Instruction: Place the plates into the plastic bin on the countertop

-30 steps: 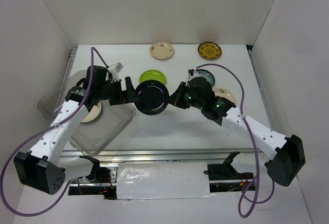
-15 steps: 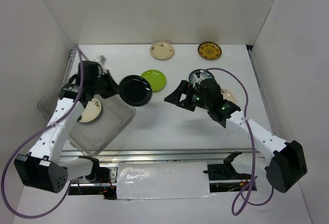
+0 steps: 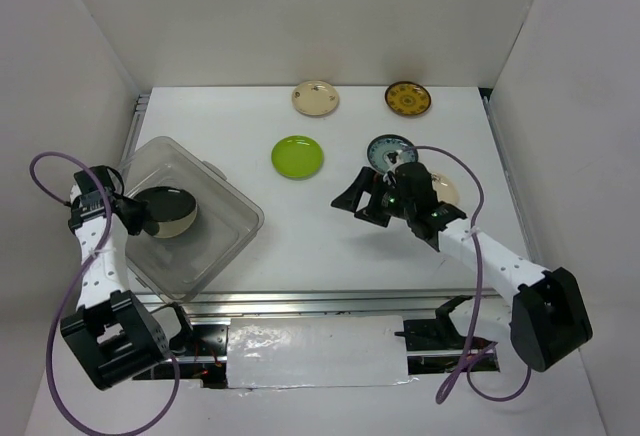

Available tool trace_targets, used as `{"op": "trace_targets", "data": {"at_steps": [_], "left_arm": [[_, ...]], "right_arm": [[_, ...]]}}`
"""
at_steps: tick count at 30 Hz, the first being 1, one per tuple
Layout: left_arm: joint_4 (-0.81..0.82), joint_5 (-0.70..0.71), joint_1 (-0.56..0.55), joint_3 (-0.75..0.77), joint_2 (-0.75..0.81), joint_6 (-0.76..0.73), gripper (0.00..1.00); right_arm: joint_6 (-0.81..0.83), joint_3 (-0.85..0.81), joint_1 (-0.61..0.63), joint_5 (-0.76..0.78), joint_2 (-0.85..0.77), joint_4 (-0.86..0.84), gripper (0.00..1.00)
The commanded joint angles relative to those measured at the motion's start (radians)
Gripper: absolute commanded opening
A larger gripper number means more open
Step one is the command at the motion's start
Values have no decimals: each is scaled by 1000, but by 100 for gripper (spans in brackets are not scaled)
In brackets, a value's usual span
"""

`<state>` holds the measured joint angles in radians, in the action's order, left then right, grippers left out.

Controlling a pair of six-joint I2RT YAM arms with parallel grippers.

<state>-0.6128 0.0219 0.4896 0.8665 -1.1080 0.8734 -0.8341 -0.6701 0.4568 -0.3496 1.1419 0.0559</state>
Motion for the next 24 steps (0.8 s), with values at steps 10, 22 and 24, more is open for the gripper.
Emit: {"op": "trace_targets", "data": {"at_steps": [10,22,24], "left_arm": [[18,10,23,57,-105,-63,99],[-122,-131,-25,155,79,-333,99],[-157,-148,-46,169,108,-356,99]], "right_arm": [[23,-286,-87,-75,519,-177,100],[-161,-753,-109,32,1024,-5,87],[-169,-813,-106,40,1053,15,79]]}}
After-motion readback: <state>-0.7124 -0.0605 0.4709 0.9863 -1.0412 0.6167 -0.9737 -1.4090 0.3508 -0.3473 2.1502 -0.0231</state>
